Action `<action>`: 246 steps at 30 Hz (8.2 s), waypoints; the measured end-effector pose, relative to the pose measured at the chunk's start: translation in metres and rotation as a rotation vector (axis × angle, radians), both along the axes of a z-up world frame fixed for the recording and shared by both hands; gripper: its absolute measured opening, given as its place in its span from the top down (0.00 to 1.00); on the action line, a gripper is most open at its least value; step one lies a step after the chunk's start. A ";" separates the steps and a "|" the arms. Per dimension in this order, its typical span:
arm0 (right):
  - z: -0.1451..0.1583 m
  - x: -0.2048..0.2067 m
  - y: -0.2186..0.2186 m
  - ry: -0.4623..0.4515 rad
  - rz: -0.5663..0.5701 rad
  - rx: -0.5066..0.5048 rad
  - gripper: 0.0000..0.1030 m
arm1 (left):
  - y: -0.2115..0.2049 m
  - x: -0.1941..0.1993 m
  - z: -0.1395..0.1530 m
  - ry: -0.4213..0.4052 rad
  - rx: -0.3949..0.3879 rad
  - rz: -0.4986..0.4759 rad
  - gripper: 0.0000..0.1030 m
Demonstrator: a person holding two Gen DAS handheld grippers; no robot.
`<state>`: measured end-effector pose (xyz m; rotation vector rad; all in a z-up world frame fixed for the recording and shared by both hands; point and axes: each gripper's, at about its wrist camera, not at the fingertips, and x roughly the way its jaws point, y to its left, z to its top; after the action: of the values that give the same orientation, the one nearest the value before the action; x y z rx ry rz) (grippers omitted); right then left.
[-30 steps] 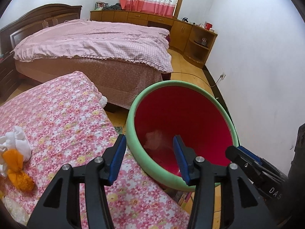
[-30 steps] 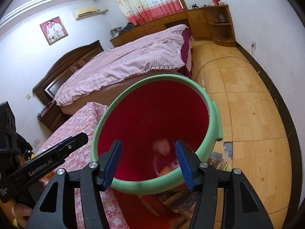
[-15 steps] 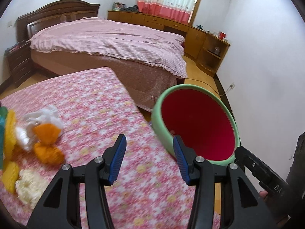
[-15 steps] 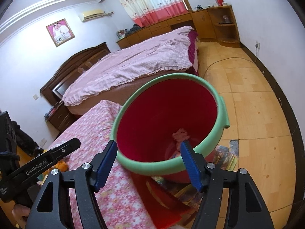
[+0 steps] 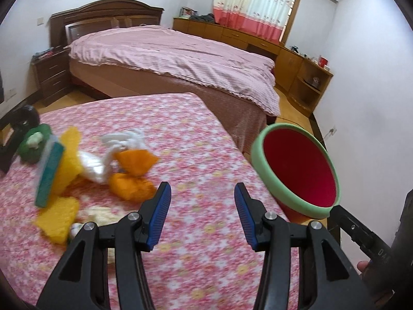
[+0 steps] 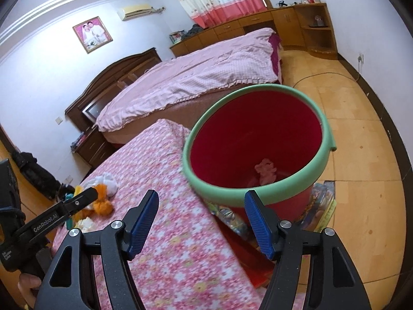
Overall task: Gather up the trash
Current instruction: 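Move both tools back over the bed toward the remaining items, then grasp the white medicine box with the left tool while the right tool grasps the orange candy, then carry the medicine box and candy to the red bucket and release both, then return both tools over the bed toward the yellow foam nets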
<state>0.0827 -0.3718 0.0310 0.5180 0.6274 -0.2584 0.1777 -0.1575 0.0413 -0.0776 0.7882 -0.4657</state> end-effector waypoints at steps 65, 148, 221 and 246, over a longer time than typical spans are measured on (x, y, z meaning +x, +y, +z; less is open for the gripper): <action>-0.052 0.187 0.176 0.210 0.344 -0.157 0.30 | 0.201 0.098 -0.076 0.105 0.034 0.282 0.50; 0.006 -0.025 -0.007 -0.121 -0.113 0.076 0.83 | -0.019 -0.004 0.010 -0.056 -0.055 -0.190 0.49; -0.002 -0.020 -0.014 -0.128 -0.085 0.088 0.36 | -0.009 -0.007 -0.002 0.014 -0.028 -0.053 0.45; -0.011 0.000 0.051 -0.034 0.029 0.065 0.34 | 0.138 0.028 -0.035 0.108 0.083 0.260 0.45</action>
<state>0.0831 -0.3205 0.0200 0.5745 0.6114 -0.2016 0.2056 -0.0198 0.0066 -0.1271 0.8891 -0.1827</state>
